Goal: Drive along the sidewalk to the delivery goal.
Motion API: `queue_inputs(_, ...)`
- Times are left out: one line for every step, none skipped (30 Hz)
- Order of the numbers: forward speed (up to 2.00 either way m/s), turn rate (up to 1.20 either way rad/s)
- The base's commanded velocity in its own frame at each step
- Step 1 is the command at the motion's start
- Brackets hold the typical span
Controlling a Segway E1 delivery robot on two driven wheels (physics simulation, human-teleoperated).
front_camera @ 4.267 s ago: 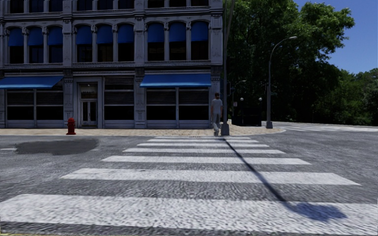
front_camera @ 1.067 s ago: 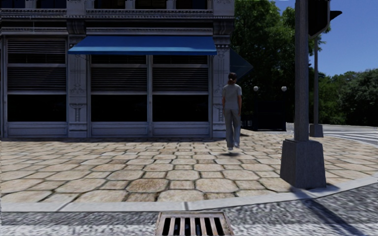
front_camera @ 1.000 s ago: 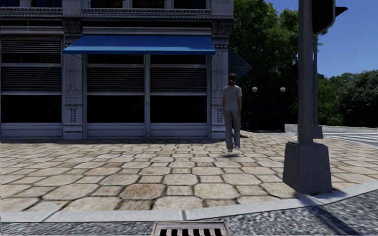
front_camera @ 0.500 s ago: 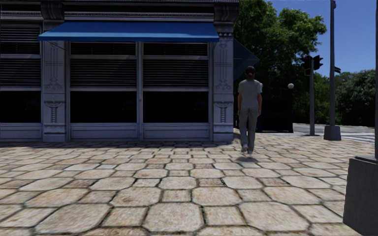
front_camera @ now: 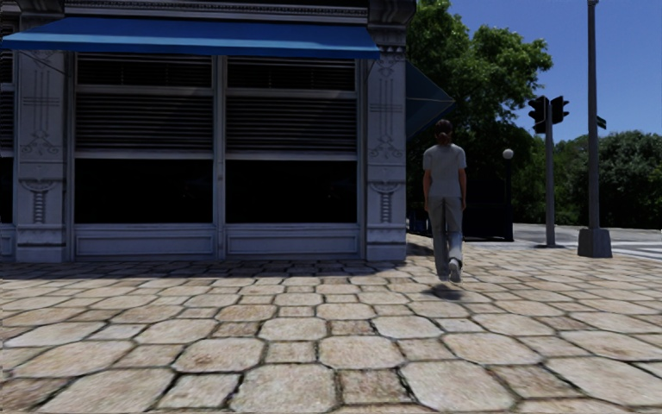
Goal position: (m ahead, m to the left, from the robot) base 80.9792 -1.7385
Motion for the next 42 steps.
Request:
queue_inputs(1.6,-0.39)
queue_inputs(1.6,-0.39)
queue_inputs(1.6,-0.39)
queue_inputs(1.6,-0.39)
queue_inputs(1.6,-0.39)
queue_inputs(1.6,-0.39)
queue_inputs(1.6,-0.39)
queue_inputs(1.6,-0.39)
queue_inputs(1.6,-0.39)
queue_inputs(1.6,-0.39)
queue_inputs(1.6,-0.39)
queue_inputs(1.6,-0.39)
queue_inputs(1.6,-0.4)
queue_inputs(1.6,-0.4)
queue_inputs(1.6,-0.45)
queue_inputs(1.6,-0.47)
queue_inputs(1.6,-0.47)
queue_inputs(1.6,-0.48)
queue_inputs(1.6,-0.48)
queue_inputs(1.6,-0.48)
queue_inputs(1.6,-0.48)
queue_inputs(1.6,-0.48)
queue_inputs(1.6,-0.48)
queue_inputs(1.6,-0.48)
queue_inputs(1.6,-0.48)
queue_inputs(1.6,-0.48)
queue_inputs(1.6,-0.48)
queue_inputs(1.6,-0.48)
queue_inputs(1.6,-0.48)
queue_inputs(1.6,-0.48)
queue_inputs(1.6,-0.48)
queue_inputs(1.6,-0.48)
queue_inputs(1.6,-0.48)
queue_inputs(1.6,-0.48)
queue_inputs(1.6,-0.48)
queue_inputs(1.6,-0.48)
queue_inputs(1.6,-0.48)
queue_inputs(1.6,-0.48)
queue_inputs(1.6,-0.48)
queue_inputs(1.6,-0.48)
queue_inputs(1.6,-0.48)
queue_inputs(1.6,-0.48)
